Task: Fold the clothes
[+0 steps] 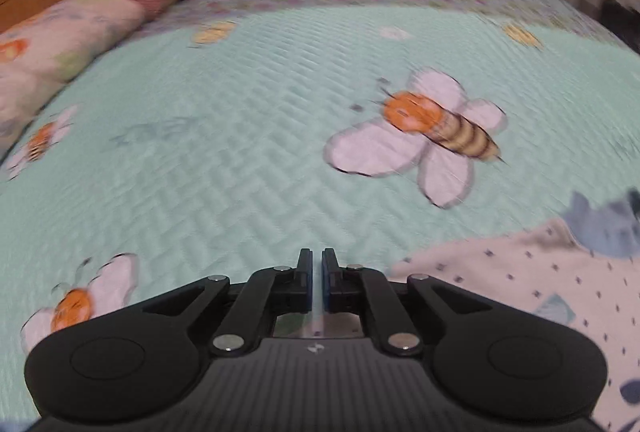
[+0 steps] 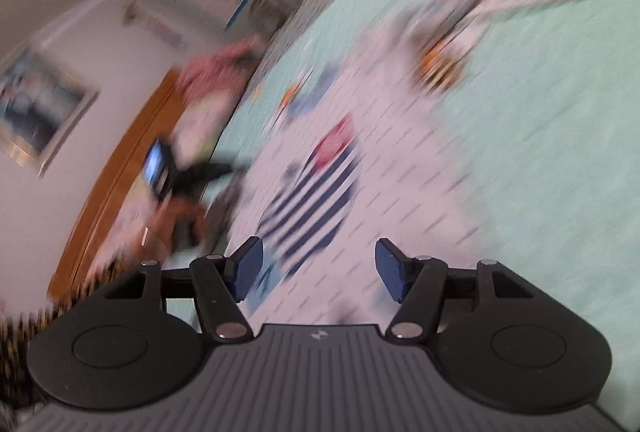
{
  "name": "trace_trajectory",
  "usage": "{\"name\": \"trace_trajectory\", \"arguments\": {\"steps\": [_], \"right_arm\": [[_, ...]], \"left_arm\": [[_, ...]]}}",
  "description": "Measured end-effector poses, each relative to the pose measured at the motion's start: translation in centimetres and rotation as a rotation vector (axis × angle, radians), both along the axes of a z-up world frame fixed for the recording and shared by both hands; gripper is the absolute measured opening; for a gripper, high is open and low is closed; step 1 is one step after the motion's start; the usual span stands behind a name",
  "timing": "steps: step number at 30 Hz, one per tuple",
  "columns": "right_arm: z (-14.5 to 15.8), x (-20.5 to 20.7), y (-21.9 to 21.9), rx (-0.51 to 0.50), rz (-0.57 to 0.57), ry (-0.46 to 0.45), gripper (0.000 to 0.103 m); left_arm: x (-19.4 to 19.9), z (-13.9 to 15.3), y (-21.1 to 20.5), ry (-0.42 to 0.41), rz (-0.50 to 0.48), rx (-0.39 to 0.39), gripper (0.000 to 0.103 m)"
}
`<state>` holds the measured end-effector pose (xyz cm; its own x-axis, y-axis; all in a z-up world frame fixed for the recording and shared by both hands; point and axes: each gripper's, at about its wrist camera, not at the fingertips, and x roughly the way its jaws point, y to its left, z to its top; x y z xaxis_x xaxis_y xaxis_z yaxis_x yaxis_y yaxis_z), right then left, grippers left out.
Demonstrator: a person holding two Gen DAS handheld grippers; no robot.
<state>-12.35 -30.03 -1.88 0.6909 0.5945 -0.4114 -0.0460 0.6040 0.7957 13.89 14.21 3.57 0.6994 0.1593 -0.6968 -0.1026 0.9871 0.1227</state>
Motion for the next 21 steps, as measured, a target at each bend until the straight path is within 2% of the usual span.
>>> {"name": "trace_trajectory", "arguments": {"steps": [2,3,5,6,8,10,11,14,16,18,21], "right_arm": [[-0.1,-0.5,-3.5,0.019,-0.133,0.016,0.066],[-0.2,-0.9,-5.2,0.029,-0.196,0.022,0.066],[0.1,-1.8,-8.1,0.018,-0.308,0.016,0.066],[0.6,-2.2,-9.1,-0.023,-0.343,0.0,0.066],[1.7,-2.9,-11.1,-0.102,-0.41,-0.03,0.066],[2.6,-3.0,-12.9,-0.136,-0.457,-0.045,0.067],[2.9,-2.9,-13.8,-0.142,-0.478,-0.048,0.068],[3.7,-1.9,-16.2,-0.181,-0.517,-0.016,0.07],[4.0,-0.9,-17.1,-0.271,-0.527,-0.005,0.07],[4.2,0.1,-17.9,-0.344,-0.531,0.005,0.07],[3.5,1.1,-19.0,-0.337,-0.504,0.034,0.071]], "left_arm": [[-1.6,1.2,-0.5,-0.054,0.04,-0.012,0.01],[-2.5,1.8,-1.3,-0.077,0.013,-0.032,0.012],[-4.8,2.6,-4.3,-0.084,-0.115,-0.039,0.019],[-6.0,2.7,-6.3,-0.07,-0.199,-0.032,0.028],[-8.6,2.4,-10.4,-0.006,-0.354,-0.041,0.039],[-11.0,1.8,-14.0,0.081,-0.479,-0.082,0.039],[-12.1,1.4,-15.4,0.128,-0.504,-0.12,0.039],[-14.3,0.3,-18.0,0.244,-0.49,-0.216,0.043],[-15.3,-0.5,-19.2,0.306,-0.449,-0.243,0.047],[-16.0,-0.8,-19.5,0.311,-0.425,-0.233,0.055],[-16.3,-1.3,-19.5,0.318,-0.385,-0.237,0.058]]}}
